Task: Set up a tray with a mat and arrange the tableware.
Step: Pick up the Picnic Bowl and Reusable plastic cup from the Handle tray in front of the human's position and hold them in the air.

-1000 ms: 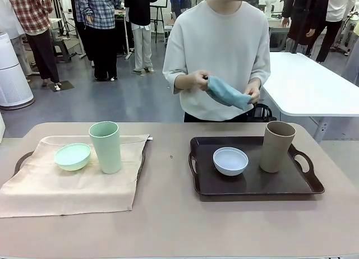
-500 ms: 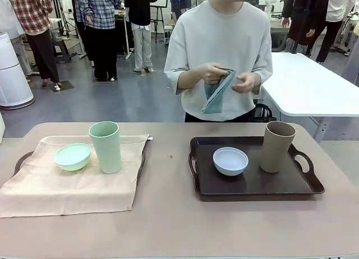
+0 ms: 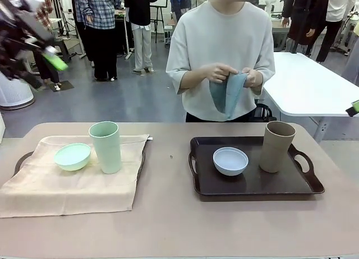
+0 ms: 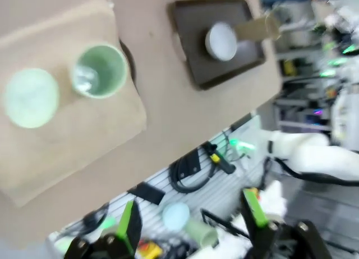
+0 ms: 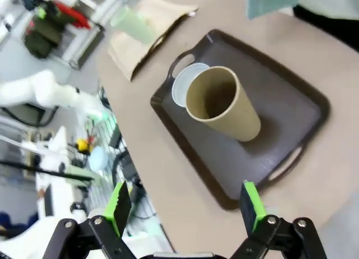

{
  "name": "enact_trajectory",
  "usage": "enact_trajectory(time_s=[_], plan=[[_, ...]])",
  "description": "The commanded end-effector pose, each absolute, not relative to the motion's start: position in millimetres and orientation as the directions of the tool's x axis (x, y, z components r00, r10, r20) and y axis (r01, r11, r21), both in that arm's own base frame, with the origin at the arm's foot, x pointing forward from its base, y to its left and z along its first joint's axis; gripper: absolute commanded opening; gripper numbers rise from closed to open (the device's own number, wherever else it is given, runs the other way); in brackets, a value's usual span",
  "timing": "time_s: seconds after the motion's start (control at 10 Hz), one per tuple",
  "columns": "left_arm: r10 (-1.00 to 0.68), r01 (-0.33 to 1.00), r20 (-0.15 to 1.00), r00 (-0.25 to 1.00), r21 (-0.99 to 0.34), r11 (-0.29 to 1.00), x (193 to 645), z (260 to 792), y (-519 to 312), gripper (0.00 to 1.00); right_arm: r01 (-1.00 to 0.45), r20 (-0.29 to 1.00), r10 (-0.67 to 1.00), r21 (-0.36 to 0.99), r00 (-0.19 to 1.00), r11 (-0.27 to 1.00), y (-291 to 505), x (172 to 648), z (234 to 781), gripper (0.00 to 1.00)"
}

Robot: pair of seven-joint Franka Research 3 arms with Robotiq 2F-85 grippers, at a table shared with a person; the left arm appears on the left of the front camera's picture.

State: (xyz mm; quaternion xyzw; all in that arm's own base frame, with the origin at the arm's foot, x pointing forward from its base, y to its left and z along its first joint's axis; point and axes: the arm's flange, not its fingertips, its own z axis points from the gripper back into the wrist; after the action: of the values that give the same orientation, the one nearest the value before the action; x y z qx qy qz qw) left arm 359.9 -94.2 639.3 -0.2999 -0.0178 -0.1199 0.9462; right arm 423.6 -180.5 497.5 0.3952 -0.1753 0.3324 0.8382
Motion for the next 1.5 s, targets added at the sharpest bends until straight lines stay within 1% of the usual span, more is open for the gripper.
enact_trajectory(time_s=[0.0,0.2,0.3,0.4,0.6,0.7,0.8,1.2,1.3,1.4], plan=[[-0.217,0.237,0.097,0.971,-0.466,0.852,358.5,623.3,-143.7,0.93,-0.79,0.618,0.493,0.49,0.613,0.367,-170.1,413.7,484.7,1.0],[-0.211,0.215,0.053,0.976,-0.388,0.896,361.9,602.8,-204.6,0.93,-0.82,0.623,0.534,0.462,0.571,0.339,-156.7,407.5,472.9,1.0],[-0.182,0.171,0.008,0.983,-0.376,0.91,363.2,590.7,-227.9,0.93,-0.827,0.62,0.548,0.448,0.561,0.339,-152.0,406.4,464.8,1.0],[-0.16,0.153,0.007,0.987,-0.333,0.93,360.1,578.5,-247.6,0.93,-0.828,0.609,0.563,0.443,0.559,0.344,-148.6,406.0,457.1,1.0],[-0.104,0.113,0.05,0.993,-0.278,0.954,359.7,564.8,-269.1,0.93,-0.82,0.6,0.56,0.437,0.571,0.369,-142.9,408.1,446.6,1.0],[-0.076,0.09,0.057,0.995,-0.298,0.95,364.3,560.6,-268.8,0.93,-0.808,0.595,0.547,0.447,0.589,0.383,-142.6,407.3,444.0,1.0],[-0.156,0.156,0.025,0.987,-0.323,0.934,357.5,565.2,-264.6,0.93,-0.812,0.607,0.54,0.463,0.583,0.356,-149.4,411.5,452.6,1.0],[-0.156,0.156,0.025,0.987,-0.323,0.934,357.5,565.2,-264.6,0.93,-0.81,0.606,0.539,0.459,0.586,0.364,-149.7,412.0,450.3,1.0],[-0.14,0.141,0.028,0.99,-0.326,0.935,360.3,563.5,-267.7,0.93,-0.878,0.658,0.596,0.435,0.46,0.198,-140.1,428.8,439.6,1.0],[-0.145,0.161,0.072,0.987,-0.328,0.931,371.8,555.7,-291.6,0.93,-0.901,0.7,0.574,0.383,0.426,0.202,-132.6,452.6,417.4,1.0]])
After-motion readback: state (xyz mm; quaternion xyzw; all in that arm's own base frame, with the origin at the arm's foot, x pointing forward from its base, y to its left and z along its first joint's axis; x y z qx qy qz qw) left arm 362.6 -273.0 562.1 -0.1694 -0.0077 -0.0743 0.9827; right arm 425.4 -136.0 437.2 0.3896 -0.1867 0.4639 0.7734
